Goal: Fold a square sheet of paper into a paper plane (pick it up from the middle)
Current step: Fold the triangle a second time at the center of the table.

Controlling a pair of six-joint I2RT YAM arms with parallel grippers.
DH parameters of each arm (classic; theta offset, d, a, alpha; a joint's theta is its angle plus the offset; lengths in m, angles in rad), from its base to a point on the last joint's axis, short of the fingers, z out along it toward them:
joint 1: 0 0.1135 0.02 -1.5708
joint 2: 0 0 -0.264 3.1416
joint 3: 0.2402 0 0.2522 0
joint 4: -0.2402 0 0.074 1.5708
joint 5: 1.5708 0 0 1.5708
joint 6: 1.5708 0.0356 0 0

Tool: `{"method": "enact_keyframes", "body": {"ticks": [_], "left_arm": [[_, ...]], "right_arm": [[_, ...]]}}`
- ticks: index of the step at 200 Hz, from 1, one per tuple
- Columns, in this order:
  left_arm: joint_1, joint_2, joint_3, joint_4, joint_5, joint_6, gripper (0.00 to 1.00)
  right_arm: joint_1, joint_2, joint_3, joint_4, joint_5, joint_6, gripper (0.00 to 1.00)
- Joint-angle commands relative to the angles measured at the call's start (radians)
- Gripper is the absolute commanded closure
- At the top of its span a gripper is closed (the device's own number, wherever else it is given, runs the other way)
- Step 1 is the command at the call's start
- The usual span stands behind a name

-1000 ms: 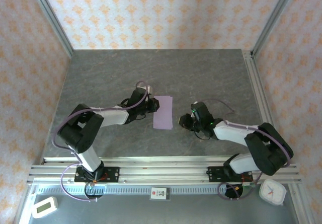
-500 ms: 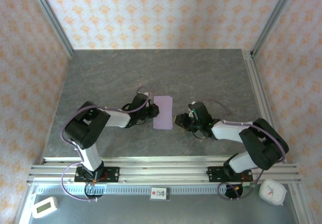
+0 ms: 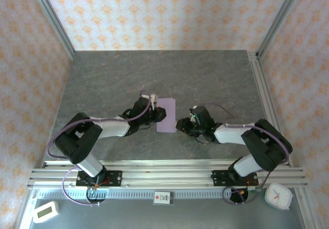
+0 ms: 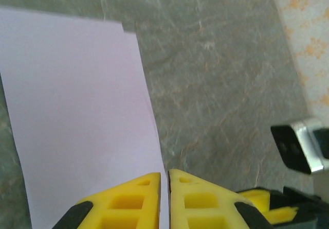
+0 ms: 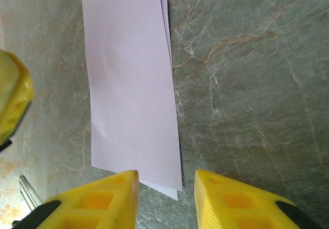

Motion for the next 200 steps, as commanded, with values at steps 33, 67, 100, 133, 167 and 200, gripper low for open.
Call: {"method": "enact_keyframes", "body": {"ticks": [33, 67, 100, 133, 167, 200], "left_arm": [[-0.030, 0.036, -0.127, 0.133, 0.014, -0.063, 0.87], [-0.030, 0.066, -0.184, 0.192, 0.002, -0.073, 0.87], [-0.030, 0.085, -0.199, 0.211, 0.000, -0.070, 0.87], [-0.030, 0.091, -0.202, 0.212, 0.001, -0.066, 0.87], [-0.030, 0.097, -0.204, 0.215, 0.001, -0.063, 0.87], [-0.030, 0.099, -0.207, 0.219, -0.001, -0.063, 0.87]], "right_arm": [[0.031, 0.049, 0.012, 0.034, 0.010, 0.017, 0.66], [0.048, 0.067, 0.037, 0.029, 0.012, 0.020, 0.67], [0.054, 0.082, 0.057, 0.030, 0.007, 0.024, 0.67], [0.057, 0.089, 0.076, 0.032, -0.001, 0.024, 0.70], [0.059, 0.111, 0.083, 0.054, -0.024, 0.032, 0.74], [0.059, 0.117, 0.085, 0.072, -0.036, 0.040, 0.77]]}}
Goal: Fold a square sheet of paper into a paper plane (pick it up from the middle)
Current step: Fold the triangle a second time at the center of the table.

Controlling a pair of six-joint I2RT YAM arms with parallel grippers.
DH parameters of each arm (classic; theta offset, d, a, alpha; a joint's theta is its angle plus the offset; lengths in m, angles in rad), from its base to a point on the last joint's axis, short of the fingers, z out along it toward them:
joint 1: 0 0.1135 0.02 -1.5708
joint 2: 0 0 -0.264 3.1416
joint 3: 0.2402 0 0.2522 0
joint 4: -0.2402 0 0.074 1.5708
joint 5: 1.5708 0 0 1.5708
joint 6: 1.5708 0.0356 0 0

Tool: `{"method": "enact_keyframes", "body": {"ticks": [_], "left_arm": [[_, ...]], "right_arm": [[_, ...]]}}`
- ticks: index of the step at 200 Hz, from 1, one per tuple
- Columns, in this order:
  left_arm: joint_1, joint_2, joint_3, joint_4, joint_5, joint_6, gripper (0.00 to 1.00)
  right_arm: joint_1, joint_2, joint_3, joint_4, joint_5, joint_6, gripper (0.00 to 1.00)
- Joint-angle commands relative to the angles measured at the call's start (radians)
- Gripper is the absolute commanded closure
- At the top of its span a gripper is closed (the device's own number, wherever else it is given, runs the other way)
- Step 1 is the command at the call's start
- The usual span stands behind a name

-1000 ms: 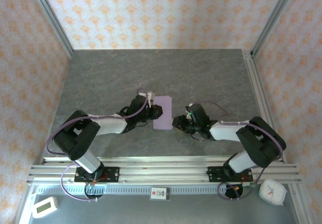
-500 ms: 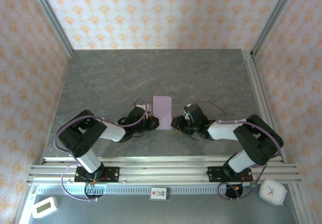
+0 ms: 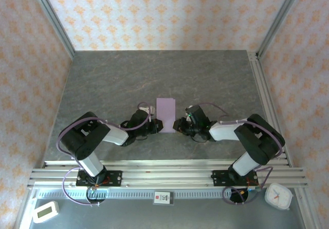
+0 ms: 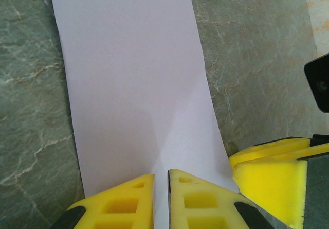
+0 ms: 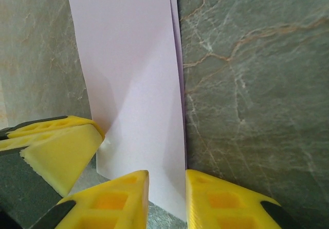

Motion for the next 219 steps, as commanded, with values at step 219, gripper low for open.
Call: {"method": "enact_keyframes", "body": {"ticks": [219], "left_arm": [[-0.270, -0.171, 0.016, -0.208, -0.466, 0.438, 0.49]], "right_arm": [[0.023, -0.073, 0.091, -0.027, -0.004, 0.023, 1.00]]}}
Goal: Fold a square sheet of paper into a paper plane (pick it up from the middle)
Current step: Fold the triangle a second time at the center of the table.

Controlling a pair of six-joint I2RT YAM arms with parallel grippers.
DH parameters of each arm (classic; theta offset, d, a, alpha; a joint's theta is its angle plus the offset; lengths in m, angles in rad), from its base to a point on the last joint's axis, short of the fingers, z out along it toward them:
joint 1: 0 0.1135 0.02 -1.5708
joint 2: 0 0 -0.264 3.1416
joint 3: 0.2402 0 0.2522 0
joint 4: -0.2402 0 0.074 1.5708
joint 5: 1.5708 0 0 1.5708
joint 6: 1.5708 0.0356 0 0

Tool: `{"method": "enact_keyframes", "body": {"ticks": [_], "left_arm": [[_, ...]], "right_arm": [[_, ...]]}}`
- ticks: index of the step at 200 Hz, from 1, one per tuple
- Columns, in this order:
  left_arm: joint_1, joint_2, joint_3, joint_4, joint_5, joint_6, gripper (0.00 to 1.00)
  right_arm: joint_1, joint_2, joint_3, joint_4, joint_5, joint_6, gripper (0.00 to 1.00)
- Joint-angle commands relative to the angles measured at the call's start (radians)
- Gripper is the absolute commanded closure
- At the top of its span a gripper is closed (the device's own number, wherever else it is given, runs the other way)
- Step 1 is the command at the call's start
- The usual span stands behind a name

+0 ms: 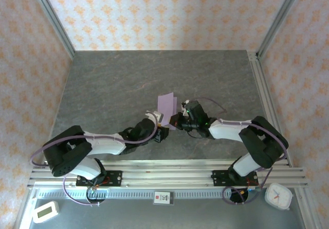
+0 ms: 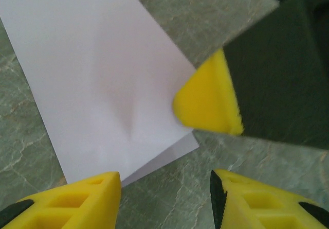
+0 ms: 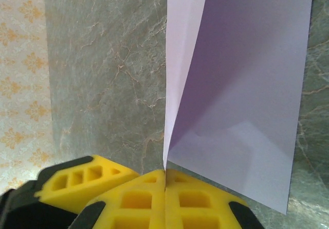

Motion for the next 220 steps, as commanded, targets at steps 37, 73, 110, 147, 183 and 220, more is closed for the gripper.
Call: {"method": "enact_keyframes", "body": {"ticks": [37, 73, 110, 147, 183, 220], "left_arm": [[-0.044, 0.128, 0.065, 0.004, -0.164, 0.102, 0.49], [-0.044, 0.148, 0.079, 0.027, -0.198, 0.115, 0.49], [-0.046, 0.165, 0.099, 0.042, -0.195, 0.141, 0.61], [-0.045, 0.183, 0.100, 0.063, -0.163, 0.168, 0.89], [-0.044, 0.187, 0.097, 0.067, -0.128, 0.168, 1.00], [-0.044, 0.169, 0.068, 0.084, -0.053, 0.161, 1.00]], "right_arm": [[0.003, -0.024, 0.020, -0.023, 0.014, 0.006, 1.00], [0.004, -0.024, 0.012, -0.021, 0.012, 0.007, 1.00], [0.004, -0.027, 0.008, -0.019, 0.010, 0.007, 1.00], [-0.012, -0.067, 0.029, -0.081, 0.014, -0.031, 0.64], [-0.122, -0.202, 0.028, -0.196, 0.049, -0.087, 0.58], [-0.173, -0.144, 0.142, -0.242, 0.043, -0.165, 0.60]]}}
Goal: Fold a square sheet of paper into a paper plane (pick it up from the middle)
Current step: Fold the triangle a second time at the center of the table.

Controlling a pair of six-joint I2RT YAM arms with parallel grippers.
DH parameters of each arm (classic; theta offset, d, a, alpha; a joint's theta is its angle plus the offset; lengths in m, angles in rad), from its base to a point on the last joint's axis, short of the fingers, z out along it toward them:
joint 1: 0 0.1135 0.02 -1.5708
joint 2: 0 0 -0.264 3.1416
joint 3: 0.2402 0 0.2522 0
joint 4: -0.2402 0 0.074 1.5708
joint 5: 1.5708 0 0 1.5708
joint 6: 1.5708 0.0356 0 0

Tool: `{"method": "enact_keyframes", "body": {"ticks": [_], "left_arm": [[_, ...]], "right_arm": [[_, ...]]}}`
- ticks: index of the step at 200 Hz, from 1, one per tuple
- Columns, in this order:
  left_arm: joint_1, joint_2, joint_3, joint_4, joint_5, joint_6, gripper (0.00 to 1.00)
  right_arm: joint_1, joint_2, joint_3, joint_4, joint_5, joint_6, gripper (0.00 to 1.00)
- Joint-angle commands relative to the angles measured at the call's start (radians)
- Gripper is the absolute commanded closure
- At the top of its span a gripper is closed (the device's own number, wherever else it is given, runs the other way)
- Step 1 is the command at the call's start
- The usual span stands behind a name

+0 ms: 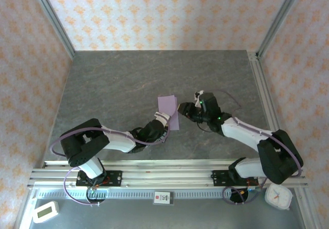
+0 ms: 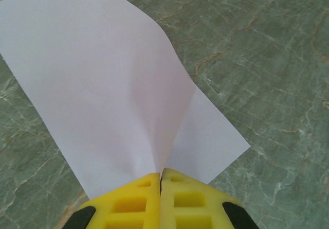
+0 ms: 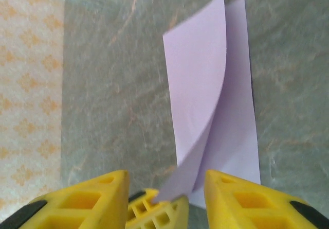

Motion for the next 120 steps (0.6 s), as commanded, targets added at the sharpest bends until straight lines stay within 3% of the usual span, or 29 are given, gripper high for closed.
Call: {"method": "enact_keyframes", "body": {"ticks": [1, 34, 70, 120], "left_arm": [[-0.005, -0.007, -0.019, 0.036, 0.067, 0.006, 1.00], [-0.005, -0.028, -0.041, 0.028, 0.155, 0.004, 1.00], [-0.005, -0.044, -0.050, 0.016, 0.175, -0.001, 1.00], [0.013, -0.028, -0.051, 0.039, 0.212, -0.023, 1.00]], "right_arm": [[-0.010, 0.056, 0.097, -0.053, 0.012, -0.077, 0.60], [-0.010, 0.264, 0.271, -0.055, -0.074, -0.144, 0.71], [-0.009, 0.486, 0.382, -0.040, -0.156, -0.181, 0.88], [-0.011, 0.606, 0.388, -0.052, -0.135, -0.228, 0.97]]}}
